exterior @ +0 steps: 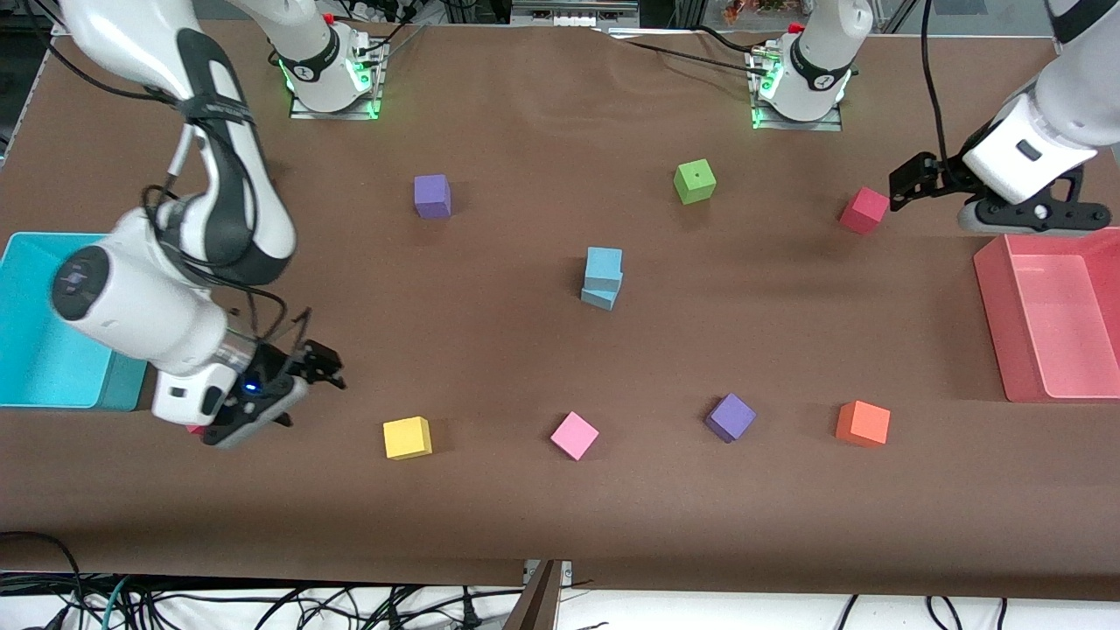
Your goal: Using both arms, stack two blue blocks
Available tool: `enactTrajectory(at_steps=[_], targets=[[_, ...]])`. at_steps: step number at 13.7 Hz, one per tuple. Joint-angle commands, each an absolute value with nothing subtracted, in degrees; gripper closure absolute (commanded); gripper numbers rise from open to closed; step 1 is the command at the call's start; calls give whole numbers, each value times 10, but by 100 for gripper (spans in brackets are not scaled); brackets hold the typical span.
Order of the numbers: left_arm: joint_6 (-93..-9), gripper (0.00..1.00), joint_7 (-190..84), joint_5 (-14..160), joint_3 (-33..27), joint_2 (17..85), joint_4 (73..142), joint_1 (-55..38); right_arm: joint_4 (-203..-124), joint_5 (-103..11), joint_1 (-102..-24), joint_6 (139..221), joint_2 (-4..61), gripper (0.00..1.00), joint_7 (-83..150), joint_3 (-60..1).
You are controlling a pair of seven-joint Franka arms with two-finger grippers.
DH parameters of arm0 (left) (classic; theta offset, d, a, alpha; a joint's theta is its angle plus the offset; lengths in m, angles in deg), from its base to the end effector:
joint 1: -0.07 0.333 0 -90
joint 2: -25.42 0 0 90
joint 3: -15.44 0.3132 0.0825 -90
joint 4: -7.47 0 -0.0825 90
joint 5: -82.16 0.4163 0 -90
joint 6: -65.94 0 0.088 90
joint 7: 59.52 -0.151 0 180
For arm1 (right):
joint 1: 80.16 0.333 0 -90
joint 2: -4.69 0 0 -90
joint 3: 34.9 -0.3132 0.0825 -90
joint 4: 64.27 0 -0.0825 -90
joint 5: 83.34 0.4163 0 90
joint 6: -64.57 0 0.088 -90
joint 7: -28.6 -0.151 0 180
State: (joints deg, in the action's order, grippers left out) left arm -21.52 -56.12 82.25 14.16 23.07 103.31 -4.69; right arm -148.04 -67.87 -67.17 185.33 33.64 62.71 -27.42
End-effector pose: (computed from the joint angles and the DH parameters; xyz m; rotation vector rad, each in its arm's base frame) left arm 0.5587 -0.0591 0.5469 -3.1253 0.0719 0.1638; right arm 0.7417 0.1075 0.3493 -2.8611 -0.8705 -0.2779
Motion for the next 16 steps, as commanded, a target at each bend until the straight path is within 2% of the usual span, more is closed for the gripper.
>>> enactTrajectory(at_steps=[1,3,6,8,11,16], targets=[[-187,0,-553,827,140,236,1013,-54,-1530,-747,-729,1796,256,0,632,-291],[-186,0,-554,824,141,234,1013,-54,-1553,-825,-746,1766,211,0,633,-291],[-180,0,-556,824,142,234,1013,-52,-1566,-824,-766,1729,147,0,639,-291],[-178,0,-561,823,143,234,1013,-50,-1563,-839,-771,1674,117,0,638,-290],[-178,0,-562,823,147,232,1013,-48,-1549,-869,-790,1649,101,0,627,-290],[-174,0,-563,823,151,232,1013,-43,-1548,-856,-793,1599,90,0,308,-311]])
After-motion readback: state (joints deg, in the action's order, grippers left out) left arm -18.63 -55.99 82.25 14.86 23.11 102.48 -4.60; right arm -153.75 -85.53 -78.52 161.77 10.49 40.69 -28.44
